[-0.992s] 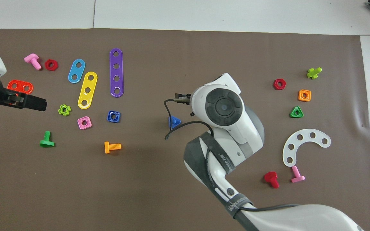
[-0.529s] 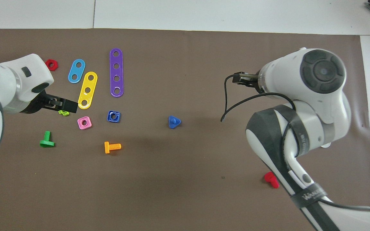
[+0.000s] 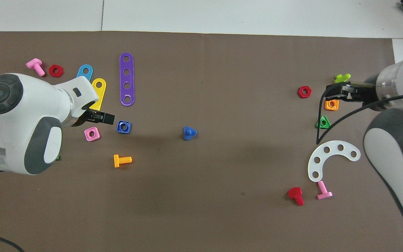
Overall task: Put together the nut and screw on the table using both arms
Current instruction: 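Withdraw the right gripper while the left gripper reaches the blue nut, then grasp the blue square nut with the left gripper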
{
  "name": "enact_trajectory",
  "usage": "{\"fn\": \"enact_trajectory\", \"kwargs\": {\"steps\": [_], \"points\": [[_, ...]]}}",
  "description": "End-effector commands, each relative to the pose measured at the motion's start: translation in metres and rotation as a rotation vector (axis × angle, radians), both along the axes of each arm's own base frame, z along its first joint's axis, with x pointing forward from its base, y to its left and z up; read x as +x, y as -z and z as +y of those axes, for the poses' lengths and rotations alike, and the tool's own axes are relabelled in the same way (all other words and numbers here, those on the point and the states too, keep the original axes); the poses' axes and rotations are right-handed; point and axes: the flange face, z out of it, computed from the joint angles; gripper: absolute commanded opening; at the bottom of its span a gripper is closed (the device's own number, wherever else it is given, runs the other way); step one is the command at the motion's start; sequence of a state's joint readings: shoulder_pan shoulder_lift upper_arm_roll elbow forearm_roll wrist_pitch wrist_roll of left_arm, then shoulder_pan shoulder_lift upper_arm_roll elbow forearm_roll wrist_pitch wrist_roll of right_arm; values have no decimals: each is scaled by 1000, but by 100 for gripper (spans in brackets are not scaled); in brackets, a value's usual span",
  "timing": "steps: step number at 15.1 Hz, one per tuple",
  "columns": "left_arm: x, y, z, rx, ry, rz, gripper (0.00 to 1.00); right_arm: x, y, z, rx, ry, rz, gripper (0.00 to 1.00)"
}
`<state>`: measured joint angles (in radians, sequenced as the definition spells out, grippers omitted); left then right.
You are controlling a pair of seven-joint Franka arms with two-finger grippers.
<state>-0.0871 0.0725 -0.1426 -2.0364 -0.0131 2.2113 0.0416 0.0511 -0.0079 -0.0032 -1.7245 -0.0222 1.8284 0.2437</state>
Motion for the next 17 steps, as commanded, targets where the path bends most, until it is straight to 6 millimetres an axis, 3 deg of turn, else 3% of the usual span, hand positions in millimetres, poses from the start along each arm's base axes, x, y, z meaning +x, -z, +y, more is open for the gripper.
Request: {"fn": "enact_trajectory", "kwargs": {"steps": [1, 2, 11, 17], "points": [[-3, 22, -4, 9, -7, -16, 99, -23, -50, -25, 31, -63, 34, 100], [-3, 30, -13, 5, 8, -16, 99, -27, -59, -25, 34, -64, 55, 100], [8, 110, -38, -12, 1, 17, 93, -34, -51, -18, 34, -30, 97, 100], [2, 118, -38, -6, 2, 38, 85, -36, -51, -16, 34, -34, 118, 100]]}}
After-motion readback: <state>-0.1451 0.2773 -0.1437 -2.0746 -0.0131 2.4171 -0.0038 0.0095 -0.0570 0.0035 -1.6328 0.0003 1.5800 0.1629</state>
